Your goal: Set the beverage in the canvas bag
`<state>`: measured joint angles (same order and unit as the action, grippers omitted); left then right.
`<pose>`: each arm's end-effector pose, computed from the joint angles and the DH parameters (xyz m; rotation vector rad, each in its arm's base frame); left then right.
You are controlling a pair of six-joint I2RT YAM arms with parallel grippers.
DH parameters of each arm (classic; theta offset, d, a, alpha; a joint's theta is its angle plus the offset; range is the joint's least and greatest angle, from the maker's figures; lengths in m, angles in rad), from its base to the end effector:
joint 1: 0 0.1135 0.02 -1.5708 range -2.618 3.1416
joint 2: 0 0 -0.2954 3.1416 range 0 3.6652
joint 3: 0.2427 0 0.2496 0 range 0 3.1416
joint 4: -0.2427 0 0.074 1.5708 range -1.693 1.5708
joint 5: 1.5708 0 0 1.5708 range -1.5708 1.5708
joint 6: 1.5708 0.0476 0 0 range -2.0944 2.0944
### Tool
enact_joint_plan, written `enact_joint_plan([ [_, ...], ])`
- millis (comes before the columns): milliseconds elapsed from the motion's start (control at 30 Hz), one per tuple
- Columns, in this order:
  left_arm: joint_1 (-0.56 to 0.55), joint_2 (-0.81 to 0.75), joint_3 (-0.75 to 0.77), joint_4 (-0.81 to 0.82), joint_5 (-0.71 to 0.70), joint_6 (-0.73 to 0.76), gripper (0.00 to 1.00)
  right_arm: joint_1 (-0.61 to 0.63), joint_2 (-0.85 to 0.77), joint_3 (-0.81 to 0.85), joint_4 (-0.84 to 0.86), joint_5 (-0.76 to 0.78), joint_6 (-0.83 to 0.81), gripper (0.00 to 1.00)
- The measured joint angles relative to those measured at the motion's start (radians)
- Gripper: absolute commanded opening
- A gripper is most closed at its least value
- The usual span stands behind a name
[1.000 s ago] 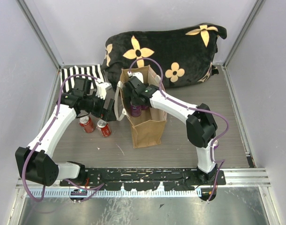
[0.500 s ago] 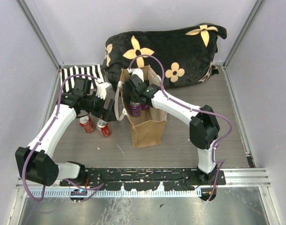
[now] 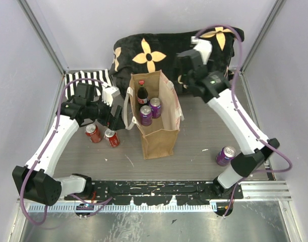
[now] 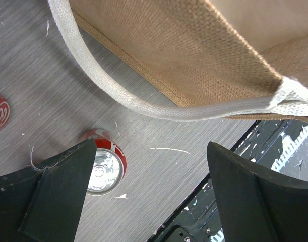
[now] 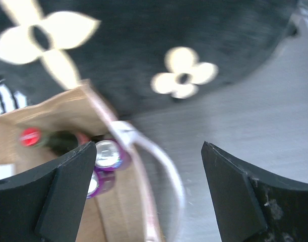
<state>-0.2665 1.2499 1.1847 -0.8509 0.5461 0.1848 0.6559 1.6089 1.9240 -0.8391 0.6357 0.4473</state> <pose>0.2273 -0.0877 0.3469 0.7663 2.3088 -0.7112 0.2869 0.1851 0.4846 0.1653 1.9785 0.0433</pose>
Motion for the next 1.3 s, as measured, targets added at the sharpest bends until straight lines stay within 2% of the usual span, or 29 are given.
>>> enact_joint_plan([
  [167,0.0,-0.011,0.014,0.001,0.005,0.01,0.98,-0.199,-0.097,-0.103,-0.214,-0.028,0.103,0.92],
  [433,0.0,-0.068,-0.041,0.106,-0.084,0.039,0.98,-0.266,-0.221,-0.384,-0.468,-0.15,0.263,0.99],
  [533,0.0,-0.068,-0.063,0.121,-0.117,0.042,0.98,-0.328,-0.291,-0.468,-0.545,-0.173,0.292,1.0],
  [600,0.0,-0.063,-0.069,0.123,-0.137,0.043,0.98,-0.412,-0.328,-0.479,-0.561,-0.177,0.28,1.0],
  [700,0.0,-0.059,-0.069,0.129,-0.176,0.032,0.98,-0.602,-0.378,-0.523,-0.53,-0.249,0.244,1.0],
  [767,0.0,-0.045,-0.056,0.122,-0.192,0.018,0.98,-0.681,-0.389,-0.578,-0.512,-0.3,0.235,1.0],
  [1000,0.0,0.033,0.041,0.072,-0.211,0.014,0.98,-0.698,-0.398,-0.806,-0.475,-0.441,0.237,1.0],
  [1300,0.003,0.084,0.098,-0.016,-0.163,0.079,0.98,-0.717,-0.46,-0.875,-0.477,-0.429,0.29,1.0],
])
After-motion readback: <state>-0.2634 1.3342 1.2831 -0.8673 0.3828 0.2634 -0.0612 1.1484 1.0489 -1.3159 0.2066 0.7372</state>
